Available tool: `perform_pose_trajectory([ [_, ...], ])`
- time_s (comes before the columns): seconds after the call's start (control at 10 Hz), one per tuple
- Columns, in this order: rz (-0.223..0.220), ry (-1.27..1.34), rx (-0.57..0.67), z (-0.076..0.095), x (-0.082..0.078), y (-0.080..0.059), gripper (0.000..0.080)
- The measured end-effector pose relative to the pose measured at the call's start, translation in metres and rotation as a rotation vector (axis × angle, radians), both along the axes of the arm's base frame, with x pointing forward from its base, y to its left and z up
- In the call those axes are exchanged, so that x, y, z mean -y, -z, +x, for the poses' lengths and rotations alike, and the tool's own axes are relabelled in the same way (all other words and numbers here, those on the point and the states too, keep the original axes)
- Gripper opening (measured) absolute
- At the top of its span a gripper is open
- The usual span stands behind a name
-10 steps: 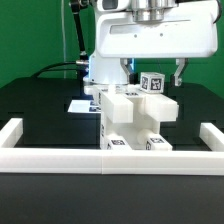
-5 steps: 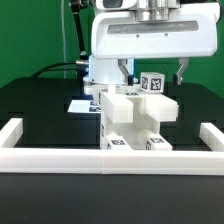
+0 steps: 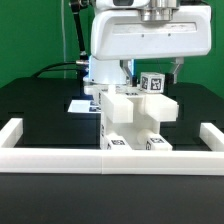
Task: Assemble chair
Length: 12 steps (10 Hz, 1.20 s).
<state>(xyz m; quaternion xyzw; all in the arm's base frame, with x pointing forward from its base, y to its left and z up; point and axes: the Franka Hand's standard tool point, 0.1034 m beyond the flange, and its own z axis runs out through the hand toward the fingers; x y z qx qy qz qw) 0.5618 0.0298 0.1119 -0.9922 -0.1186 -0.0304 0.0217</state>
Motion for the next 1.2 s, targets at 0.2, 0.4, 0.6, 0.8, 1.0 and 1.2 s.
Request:
perform_pose_trajectory([
  [0.2, 0.002, 0.032, -0.002, -0.0002, 0.0, 0.0004, 0.0397],
  [0.4, 0.003, 0.059, -0.004, -0.0003, 0.0001, 0.0008, 0.0274],
  [0.6, 0.007, 0.116, -0.007, -0.0003, 0.0001, 0.0009, 0.0274],
  [0.8, 0.018, 0.29, -0.016, -0.0004, -0.0002, 0.001, 0.0274],
  [1.0, 0.026, 0.442, -0.024, -0.0004, -0.0002, 0.0011, 0.0274],
  [1.2, 0.034, 0.56, -0.031, -0.0004, -0.0005, 0.0012, 0.0274],
])
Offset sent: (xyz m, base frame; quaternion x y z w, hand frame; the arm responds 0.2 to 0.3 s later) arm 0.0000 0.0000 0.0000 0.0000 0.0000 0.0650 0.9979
